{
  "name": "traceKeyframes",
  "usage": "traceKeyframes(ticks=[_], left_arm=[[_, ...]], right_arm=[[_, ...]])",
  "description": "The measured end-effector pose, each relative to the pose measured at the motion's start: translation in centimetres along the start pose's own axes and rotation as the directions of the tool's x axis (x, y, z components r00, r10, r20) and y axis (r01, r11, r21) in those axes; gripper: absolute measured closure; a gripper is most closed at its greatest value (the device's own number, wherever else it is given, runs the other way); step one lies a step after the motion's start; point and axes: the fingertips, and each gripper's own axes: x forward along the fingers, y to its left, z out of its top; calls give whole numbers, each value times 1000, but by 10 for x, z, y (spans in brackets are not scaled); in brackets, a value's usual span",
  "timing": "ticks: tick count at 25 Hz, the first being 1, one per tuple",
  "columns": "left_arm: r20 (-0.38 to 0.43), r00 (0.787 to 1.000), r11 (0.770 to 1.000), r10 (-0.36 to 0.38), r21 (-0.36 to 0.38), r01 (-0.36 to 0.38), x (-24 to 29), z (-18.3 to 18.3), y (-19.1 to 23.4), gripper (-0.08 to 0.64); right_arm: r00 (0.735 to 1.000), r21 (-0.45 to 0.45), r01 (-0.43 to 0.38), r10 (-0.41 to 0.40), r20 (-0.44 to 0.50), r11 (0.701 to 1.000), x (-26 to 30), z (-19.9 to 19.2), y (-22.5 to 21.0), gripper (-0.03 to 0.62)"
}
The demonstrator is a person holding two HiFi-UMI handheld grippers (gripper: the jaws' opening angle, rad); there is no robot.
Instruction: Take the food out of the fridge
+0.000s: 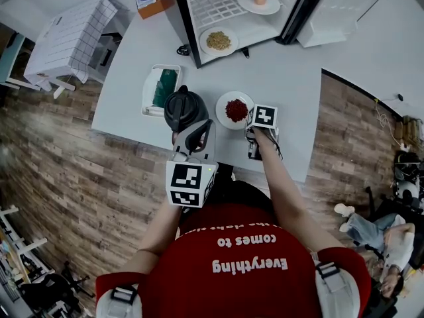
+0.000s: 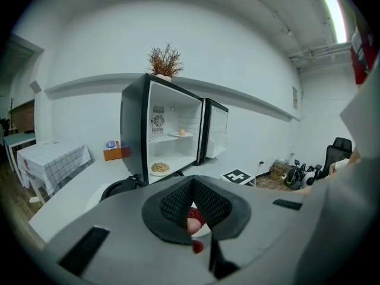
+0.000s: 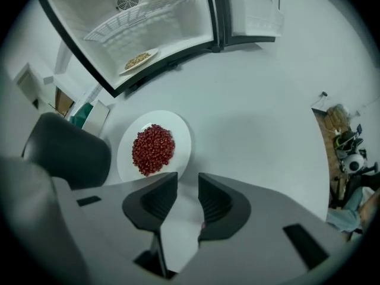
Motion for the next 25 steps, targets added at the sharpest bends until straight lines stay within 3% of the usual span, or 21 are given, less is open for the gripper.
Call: traceKeyframes(ticks=[4, 7, 9, 11, 14, 19, 25], left_arm=[[8, 1000, 1000, 1, -2, -1, 2, 2, 2, 558], [17, 1000, 1000, 2, 2, -2, 4, 6, 3, 558], [30, 1000, 1000, 9, 12, -9, 6, 12, 6, 558], [47, 999, 1000, 15, 19, -16, 9, 19, 8, 558], [55, 998, 1000, 9, 12, -10, 12, 24, 8, 558], [19, 999, 999, -49, 20, 49, 22, 18, -7, 558], [-19, 993, 991, -118, 53, 119, 36, 17, -33, 558]], right_arm=[[999, -54, 9, -7, 31, 999, -13, -2, -11, 482], [985, -161, -70, 94, 146, 984, -31, 6, -4, 558], [942, -235, -184, 240, 235, 954, -50, 13, 12, 571], [880, -256, -282, 356, 315, 925, -70, 15, 23, 577], [804, -260, -358, 438, 402, 897, -92, 6, 29, 577], [742, -312, -401, 505, 441, 861, -115, -20, 39, 577], [695, -402, -441, 589, 413, 802, -137, -46, 58, 577]])
